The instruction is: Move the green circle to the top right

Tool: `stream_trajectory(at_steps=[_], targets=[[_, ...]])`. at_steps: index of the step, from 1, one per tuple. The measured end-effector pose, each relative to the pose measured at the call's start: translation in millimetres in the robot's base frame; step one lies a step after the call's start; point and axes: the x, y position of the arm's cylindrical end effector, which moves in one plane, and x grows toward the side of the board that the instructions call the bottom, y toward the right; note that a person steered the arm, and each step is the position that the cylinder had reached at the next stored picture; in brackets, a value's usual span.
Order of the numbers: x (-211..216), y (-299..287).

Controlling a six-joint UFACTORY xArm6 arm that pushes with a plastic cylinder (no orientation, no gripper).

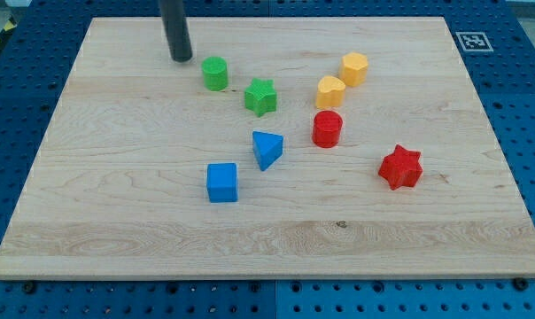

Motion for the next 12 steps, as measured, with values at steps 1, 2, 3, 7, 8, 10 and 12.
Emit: stream_trajectory(at_steps=[1, 2, 3, 7, 8, 10, 12], targets=[[51.1, 0.0], [52.7, 6.7], [39.0, 13.2], [34.8, 104.2], [9.8, 108.6], [-21.0, 108.7], [-28.9, 110.0]])
